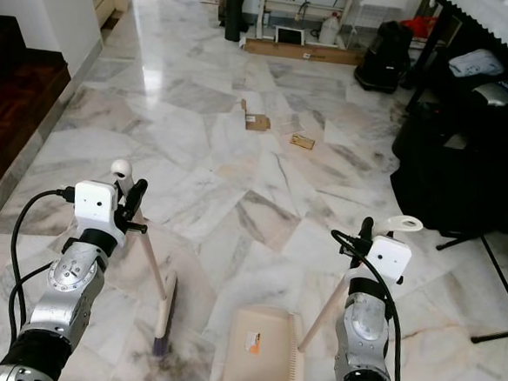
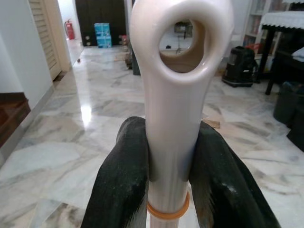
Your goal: Sweep floor
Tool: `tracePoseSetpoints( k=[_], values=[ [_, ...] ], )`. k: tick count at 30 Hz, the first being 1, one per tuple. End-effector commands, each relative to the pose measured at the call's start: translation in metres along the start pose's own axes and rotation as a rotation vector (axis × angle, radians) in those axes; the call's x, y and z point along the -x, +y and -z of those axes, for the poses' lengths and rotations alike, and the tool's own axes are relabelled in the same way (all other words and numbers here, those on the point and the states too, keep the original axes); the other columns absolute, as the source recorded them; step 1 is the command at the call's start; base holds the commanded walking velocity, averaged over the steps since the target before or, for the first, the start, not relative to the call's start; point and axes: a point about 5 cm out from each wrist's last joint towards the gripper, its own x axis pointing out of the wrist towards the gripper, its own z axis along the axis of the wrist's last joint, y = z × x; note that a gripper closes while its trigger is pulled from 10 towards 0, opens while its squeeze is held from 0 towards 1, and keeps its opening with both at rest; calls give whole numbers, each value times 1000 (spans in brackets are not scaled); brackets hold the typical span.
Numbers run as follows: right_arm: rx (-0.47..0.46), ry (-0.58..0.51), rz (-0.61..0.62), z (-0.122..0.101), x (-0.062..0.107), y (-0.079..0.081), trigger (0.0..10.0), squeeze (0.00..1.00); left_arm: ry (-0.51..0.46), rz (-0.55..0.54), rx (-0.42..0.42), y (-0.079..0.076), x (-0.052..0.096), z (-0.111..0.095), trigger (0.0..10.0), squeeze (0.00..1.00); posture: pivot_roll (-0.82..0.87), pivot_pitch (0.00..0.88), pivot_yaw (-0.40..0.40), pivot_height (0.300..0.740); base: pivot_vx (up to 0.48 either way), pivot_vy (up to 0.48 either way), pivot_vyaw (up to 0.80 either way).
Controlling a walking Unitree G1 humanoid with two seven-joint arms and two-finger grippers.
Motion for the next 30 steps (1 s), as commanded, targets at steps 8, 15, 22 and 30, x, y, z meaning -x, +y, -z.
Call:
tracePoseSetpoints(
  k=[8,15,22,30],
  values=[
    [1,-25,8,-7,-5,-1,10000,0,-40,2,-5,-1,-7,-10,10000,0,124,135,-83,740,292,0,0],
    [-4,-19,11,-6,-4,-1,10000,0,-41,5,-3,-2,-8,-10,10000,0,126,136,-81,740,322,0,0],
    [-7,-17,16,-5,-3,-1,10000,0,-41,6,-6,-1,-7,-10,10000,0,140,121,-74,740,325,0,0],
    [-15,-8,14,-4,-2,2,10000,0,-44,13,-9,0,-8,-11,10000,0,144,103,-68,740,324,0,0]
  ],
)
